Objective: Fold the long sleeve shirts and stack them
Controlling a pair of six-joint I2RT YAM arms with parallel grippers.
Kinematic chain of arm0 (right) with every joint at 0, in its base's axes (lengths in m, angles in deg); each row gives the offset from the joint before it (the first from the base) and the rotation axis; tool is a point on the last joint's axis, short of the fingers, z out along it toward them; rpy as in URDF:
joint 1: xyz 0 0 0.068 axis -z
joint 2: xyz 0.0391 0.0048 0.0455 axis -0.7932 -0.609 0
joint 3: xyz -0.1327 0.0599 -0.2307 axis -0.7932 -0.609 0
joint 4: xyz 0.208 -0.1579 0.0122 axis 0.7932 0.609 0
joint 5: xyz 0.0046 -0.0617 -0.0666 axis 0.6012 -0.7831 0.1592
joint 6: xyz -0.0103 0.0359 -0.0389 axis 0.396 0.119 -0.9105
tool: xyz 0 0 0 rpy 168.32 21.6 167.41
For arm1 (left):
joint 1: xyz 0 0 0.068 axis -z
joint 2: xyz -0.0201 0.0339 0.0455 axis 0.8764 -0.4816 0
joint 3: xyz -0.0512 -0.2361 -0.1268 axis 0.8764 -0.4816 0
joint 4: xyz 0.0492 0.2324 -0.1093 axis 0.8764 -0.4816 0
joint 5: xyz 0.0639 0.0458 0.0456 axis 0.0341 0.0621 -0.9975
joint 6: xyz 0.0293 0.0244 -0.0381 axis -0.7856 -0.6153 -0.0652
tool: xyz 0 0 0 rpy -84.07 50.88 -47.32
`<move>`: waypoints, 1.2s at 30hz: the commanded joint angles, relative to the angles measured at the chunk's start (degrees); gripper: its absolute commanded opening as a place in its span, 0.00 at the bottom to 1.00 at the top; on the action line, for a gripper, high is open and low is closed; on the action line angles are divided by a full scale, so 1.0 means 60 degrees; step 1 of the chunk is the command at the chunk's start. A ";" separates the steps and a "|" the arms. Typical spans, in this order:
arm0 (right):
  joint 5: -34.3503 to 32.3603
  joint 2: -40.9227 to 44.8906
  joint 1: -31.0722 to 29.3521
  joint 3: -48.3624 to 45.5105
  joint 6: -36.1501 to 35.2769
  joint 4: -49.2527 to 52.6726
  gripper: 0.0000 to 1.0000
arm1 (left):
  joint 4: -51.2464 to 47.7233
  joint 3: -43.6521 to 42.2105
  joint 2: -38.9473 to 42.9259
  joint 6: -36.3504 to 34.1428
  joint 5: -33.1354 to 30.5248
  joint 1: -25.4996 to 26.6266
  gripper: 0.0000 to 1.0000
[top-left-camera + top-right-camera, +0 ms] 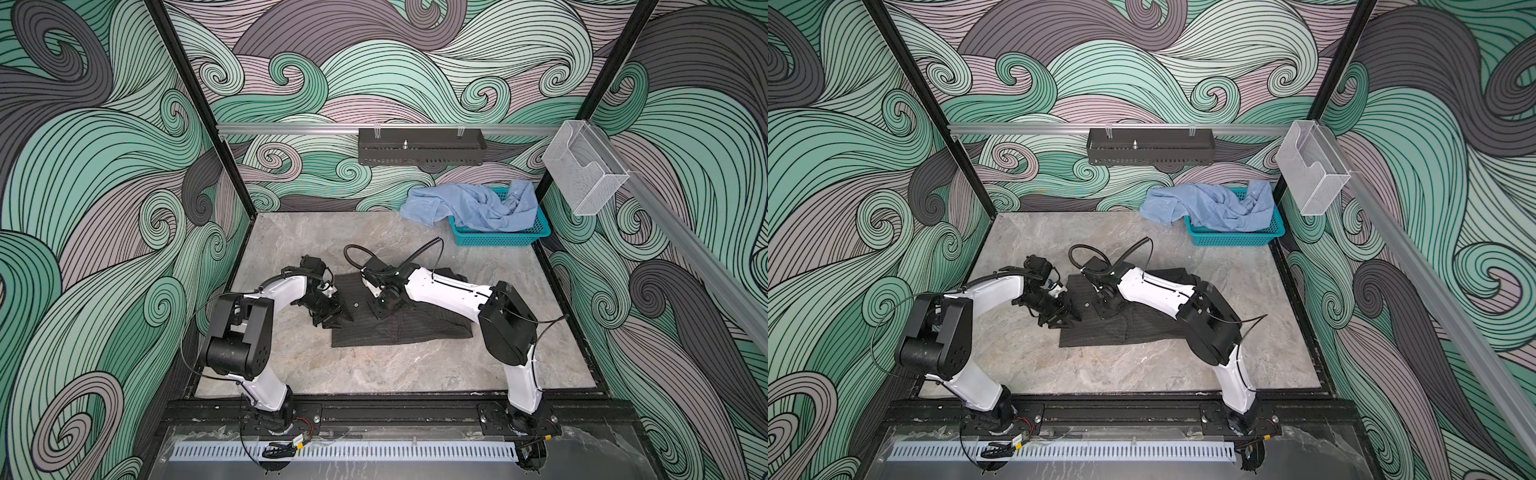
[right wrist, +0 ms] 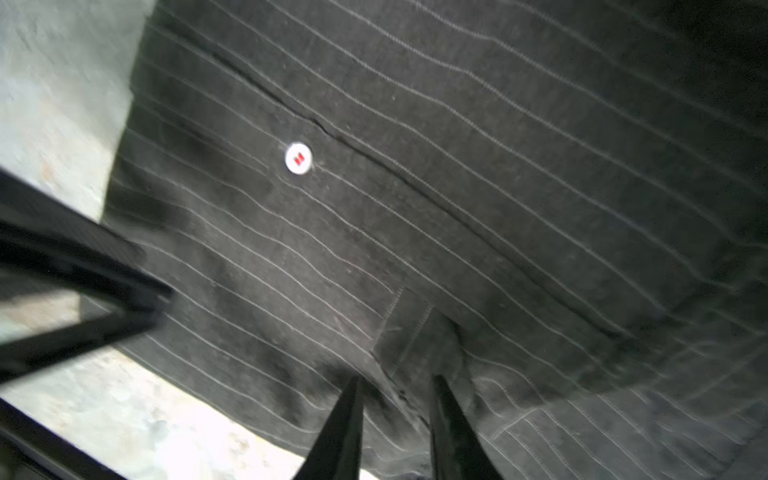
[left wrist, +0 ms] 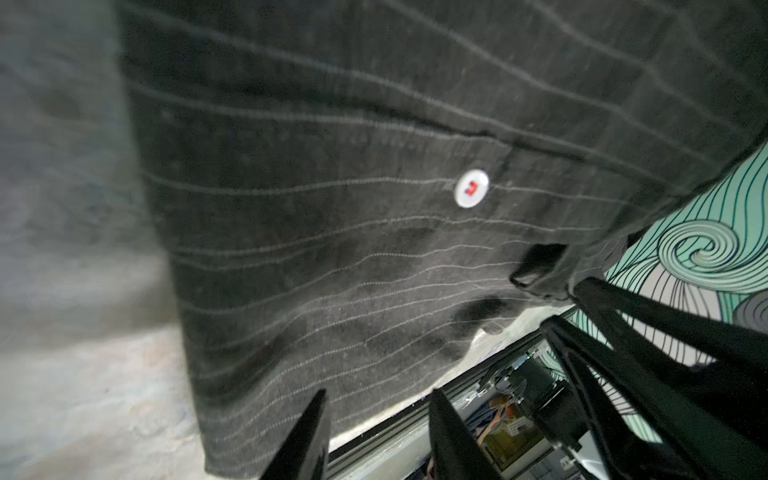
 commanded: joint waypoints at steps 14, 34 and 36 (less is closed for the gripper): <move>-0.0105 -0.1763 0.0176 0.1081 0.0565 0.0078 0.03 | -0.0008 -0.0207 -0.1377 0.0105 -0.0831 -0.0078 0.16; -0.1378 0.1003 0.1512 -0.0491 -0.0371 0.0271 0.08 | -0.0339 0.0164 -0.0393 -0.0269 -0.0865 -0.0165 0.37; -0.0541 0.1127 0.1494 -0.0504 -0.0163 0.0008 0.09 | -0.0200 0.0313 0.0231 -0.0213 -0.0521 -0.0198 0.45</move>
